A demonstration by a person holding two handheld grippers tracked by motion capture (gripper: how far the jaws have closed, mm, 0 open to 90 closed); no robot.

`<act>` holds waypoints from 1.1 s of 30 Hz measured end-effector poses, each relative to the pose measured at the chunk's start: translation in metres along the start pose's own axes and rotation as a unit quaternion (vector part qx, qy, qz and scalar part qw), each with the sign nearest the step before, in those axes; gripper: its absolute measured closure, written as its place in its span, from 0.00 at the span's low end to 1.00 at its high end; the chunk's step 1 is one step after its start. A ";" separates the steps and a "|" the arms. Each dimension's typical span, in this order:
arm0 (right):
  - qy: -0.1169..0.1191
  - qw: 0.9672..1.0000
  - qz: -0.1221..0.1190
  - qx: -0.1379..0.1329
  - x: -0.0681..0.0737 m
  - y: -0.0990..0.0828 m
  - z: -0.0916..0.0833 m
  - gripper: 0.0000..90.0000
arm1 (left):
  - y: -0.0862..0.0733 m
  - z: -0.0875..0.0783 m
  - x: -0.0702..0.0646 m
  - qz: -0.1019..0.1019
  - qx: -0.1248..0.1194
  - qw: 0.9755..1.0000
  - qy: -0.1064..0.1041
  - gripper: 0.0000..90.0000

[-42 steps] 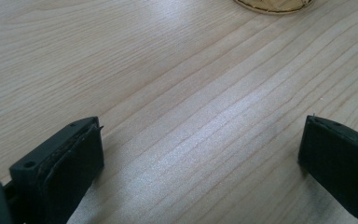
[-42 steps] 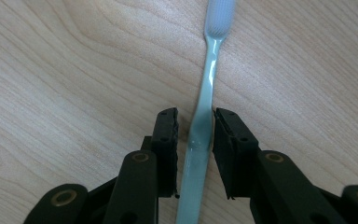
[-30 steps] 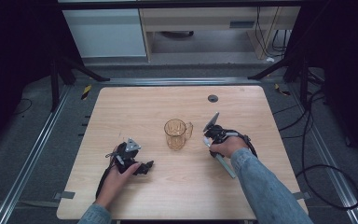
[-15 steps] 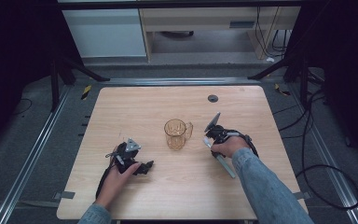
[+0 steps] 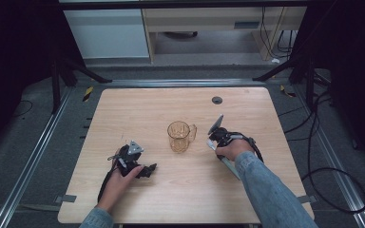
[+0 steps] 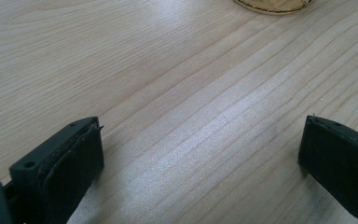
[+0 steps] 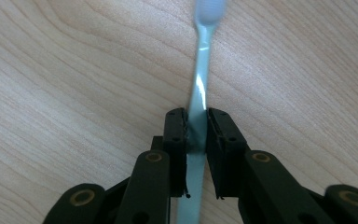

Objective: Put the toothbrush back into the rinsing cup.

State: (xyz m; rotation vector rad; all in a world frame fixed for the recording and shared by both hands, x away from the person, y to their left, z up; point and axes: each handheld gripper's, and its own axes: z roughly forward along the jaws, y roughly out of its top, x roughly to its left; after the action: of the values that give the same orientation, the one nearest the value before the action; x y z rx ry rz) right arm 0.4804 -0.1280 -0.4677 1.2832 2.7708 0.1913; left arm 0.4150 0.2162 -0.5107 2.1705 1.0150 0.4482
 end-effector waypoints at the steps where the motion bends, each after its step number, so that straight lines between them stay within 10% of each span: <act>1: -0.001 1.000 0.010 0.002 0.002 0.000 0.000 0.88 | 0.000 0.000 0.000 0.000 0.000 1.000 0.000 0.00; 15: 0.033 0.996 0.038 -0.079 -0.012 -0.014 -0.025 0.88 | 0.000 0.000 0.000 0.002 0.002 1.000 0.000 0.00; 33: 0.035 0.965 0.031 -0.259 -0.021 -0.024 -0.061 0.88 | 0.000 0.000 0.000 0.002 0.001 1.000 0.000 0.00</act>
State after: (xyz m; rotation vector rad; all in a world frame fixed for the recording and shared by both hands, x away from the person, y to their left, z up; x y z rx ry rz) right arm 0.4678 -0.1640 -0.4103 1.2308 2.4765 0.9118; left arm 0.4151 0.2165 -0.5105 2.1753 1.0120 0.4481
